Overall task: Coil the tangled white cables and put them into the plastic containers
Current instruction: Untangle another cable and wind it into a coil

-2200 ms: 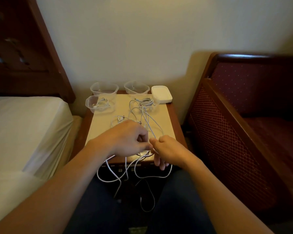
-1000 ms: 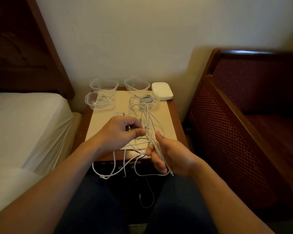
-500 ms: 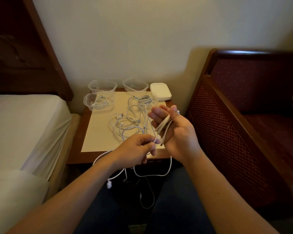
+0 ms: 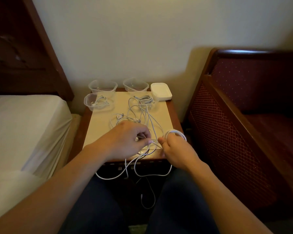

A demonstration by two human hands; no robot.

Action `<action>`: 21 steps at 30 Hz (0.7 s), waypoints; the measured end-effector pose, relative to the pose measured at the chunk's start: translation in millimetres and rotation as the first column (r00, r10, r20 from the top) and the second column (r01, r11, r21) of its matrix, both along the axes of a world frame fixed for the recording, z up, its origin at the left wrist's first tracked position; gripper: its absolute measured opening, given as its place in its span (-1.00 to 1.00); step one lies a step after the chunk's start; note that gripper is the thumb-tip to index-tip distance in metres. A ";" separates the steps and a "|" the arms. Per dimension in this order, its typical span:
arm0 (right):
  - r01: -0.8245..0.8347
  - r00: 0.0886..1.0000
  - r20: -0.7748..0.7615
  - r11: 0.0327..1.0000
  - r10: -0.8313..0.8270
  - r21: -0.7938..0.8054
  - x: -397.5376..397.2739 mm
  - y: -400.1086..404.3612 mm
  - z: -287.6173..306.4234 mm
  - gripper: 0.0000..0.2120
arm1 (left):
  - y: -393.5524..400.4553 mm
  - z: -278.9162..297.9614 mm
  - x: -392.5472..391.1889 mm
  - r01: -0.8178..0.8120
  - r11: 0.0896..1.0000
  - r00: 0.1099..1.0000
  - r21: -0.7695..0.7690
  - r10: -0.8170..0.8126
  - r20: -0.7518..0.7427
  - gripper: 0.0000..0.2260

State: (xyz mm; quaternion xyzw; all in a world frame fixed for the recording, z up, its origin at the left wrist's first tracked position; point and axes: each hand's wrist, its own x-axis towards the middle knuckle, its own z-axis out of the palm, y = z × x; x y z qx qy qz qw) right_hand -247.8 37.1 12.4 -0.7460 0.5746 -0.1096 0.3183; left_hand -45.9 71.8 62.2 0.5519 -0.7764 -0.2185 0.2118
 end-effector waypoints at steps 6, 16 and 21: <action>-0.161 0.845 0.521 0.873 -0.118 0.460 4.4 13.8 -4.3 -0.35 | -14.0 -11.6 16.8 -0.007 0.991 0.999 -0.133 0.000 -0.051 -0.96; -0.592 0.402 0.871 0.646 -0.282 0.482 15.2 16.0 15.3 -0.71 | -7.3 -58.7 -4.8 -0.148 0.982 0.760 0.120 0.191 -0.621 -0.82; -0.710 0.279 0.886 0.542 -0.371 0.450 15.1 13.0 15.1 -0.71 | -0.8 -56.8 -14.7 -0.041 0.967 0.570 0.252 0.230 -0.789 -0.75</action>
